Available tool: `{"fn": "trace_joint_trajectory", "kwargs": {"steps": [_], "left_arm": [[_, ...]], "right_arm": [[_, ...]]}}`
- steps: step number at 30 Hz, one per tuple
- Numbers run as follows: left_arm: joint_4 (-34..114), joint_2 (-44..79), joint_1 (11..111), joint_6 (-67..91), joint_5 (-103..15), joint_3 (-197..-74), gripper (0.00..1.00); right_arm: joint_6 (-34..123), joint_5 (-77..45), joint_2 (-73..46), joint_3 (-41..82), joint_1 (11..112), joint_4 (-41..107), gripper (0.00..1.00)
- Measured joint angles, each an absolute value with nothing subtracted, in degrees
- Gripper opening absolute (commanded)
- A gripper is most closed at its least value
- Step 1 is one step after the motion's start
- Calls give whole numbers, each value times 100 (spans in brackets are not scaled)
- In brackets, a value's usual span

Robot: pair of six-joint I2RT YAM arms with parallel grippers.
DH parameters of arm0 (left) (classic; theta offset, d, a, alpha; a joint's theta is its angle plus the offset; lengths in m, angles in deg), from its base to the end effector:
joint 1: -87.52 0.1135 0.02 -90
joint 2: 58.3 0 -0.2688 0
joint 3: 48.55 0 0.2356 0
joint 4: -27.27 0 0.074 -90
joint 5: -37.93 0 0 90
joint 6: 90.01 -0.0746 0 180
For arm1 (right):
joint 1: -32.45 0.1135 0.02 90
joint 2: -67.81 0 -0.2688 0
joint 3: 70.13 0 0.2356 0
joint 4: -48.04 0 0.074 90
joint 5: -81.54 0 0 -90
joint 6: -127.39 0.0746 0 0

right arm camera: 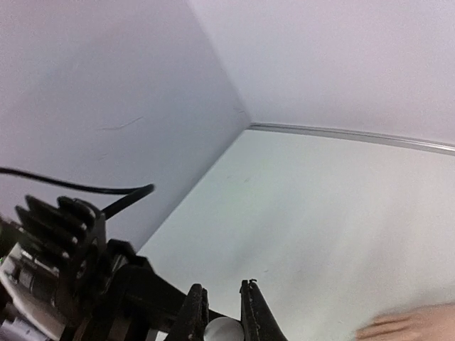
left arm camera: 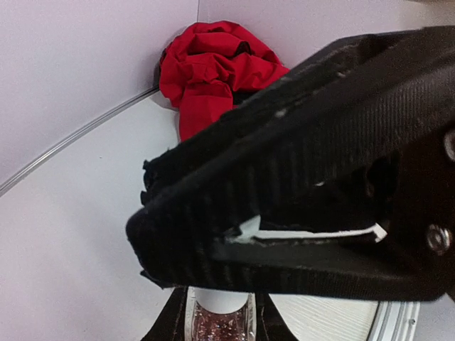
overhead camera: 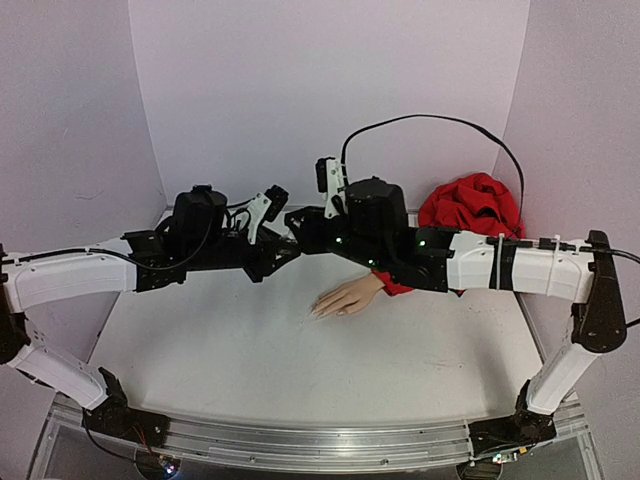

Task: Paint the nails

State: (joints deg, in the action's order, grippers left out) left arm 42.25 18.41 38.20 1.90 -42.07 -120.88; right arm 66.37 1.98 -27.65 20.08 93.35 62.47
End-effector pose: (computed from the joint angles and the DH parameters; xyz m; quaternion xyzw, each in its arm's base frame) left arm 0.2067 -0.2604 0.3082 0.3729 0.7240 -0.3131 0.4886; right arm 0.2188 0.3654 0.3830 -0.1109 0.6397 0.4939 0.5784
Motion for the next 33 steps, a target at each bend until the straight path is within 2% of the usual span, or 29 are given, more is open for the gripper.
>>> {"fn": "trace_joint_trajectory", "kwargs": {"steps": [3, 7, 8, 12, 15, 19, 24, 31, 33], "left_arm": [[4116, 2033, 3759, 140, -4375, -12088, 0], [4044, 2149, 3730, 133, -4340, -12079, 0], [4020, 2147, 3732, 131, -4312, -12062, 0], [3895, 2114, 3802, 155, -4207, -11922, 0], [3906, 2083, 3988, 192, -4100, -11789, 0], [3954, 2075, 4119, 297, -3558, -11738, 0], [3959, 2075, 4108, 411, -2050, -11758, 0], [4005, 2140, 4095, 636, -45, -12171, 0], [4000, 2160, 4095, 693, 265, -12224, 0]], "right_arm": [[6787, 1446, -2929, 2229, 9639, 5837, 0], [6831, 1789, -2958, 2249, 9700, 5646, 0], [6811, 1717, -2951, 2249, 9676, 5651, 15], [6599, 766, -2866, 2194, 9333, 5555, 48], [6278, -187, -2656, 1995, 8970, 5367, 64], [5959, -1488, -2357, 1781, 8485, 5229, 80], [5773, -3142, -2136, 1717, 8015, 5233, 81], [5841, -5085, -2132, 1510, 7934, 5922, 54], [5900, -5509, -2132, 1466, 7936, 6188, 53]]}}
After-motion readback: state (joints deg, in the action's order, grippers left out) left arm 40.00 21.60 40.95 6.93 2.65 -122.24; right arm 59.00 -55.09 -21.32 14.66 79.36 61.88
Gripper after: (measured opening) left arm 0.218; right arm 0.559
